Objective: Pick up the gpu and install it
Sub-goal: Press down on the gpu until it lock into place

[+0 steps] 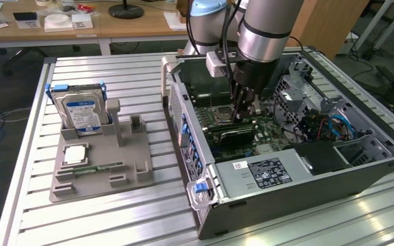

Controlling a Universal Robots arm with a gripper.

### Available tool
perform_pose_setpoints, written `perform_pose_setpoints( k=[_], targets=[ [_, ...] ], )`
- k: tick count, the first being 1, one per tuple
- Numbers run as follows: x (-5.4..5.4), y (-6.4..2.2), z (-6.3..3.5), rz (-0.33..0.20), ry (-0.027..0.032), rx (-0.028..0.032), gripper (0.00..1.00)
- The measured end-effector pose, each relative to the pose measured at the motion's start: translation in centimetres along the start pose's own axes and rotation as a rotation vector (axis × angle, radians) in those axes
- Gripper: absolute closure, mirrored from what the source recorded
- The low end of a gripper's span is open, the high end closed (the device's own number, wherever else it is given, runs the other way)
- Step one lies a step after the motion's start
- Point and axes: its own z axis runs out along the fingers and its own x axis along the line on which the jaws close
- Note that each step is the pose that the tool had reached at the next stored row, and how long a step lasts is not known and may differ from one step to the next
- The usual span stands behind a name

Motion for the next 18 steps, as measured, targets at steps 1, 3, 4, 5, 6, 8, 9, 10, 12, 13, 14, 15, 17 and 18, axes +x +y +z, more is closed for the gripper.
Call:
perform_pose_setpoints(
  k=[1,3,4,5,6,8,9,10,12,13,14,15,17,18],
  targets=[
    [0.0,0.0,0.0,0.0,0.0,0.0,0.89],
    [0.0,0.0,0.0,0.0,0.0,0.0,0.89],
    [0.0,0.02,0.02,0.0,-0.0001,0.0001,0.89],
    [-0.1,0.06,0.04,0.001,-0.0001,0.0002,0.89],
    [-0.2,0.1,0.09,0.002,0.0,0.0002,0.89],
    [-0.2,0.21,0.26,0.004,-0.0002,0.0003,0.89],
    [-0.2,0.26,0.38,0.005,0.0,0.0003,0.89],
    [-0.3,0.31,0.5,0.007,0.0001,0.0003,0.89],
    [-0.3,0.35,0.69,0.009,0.0001,0.0004,0.89],
    [-0.3,0.35,0.8,0.01,0.0001,0.0004,0.89],
    [-0.3,0.36,0.9,0.01,0.0002,0.0004,0.89],
    [-0.3,0.35,0.98,0.011,0.0001,0.0004,0.89],
    [-0.3,0.35,1.02,0.011,0.0005,0.0002,0.89],
    [-0.3,0.34,1.03,0.011,0.0005,0.0002,0.89]
  ],
)
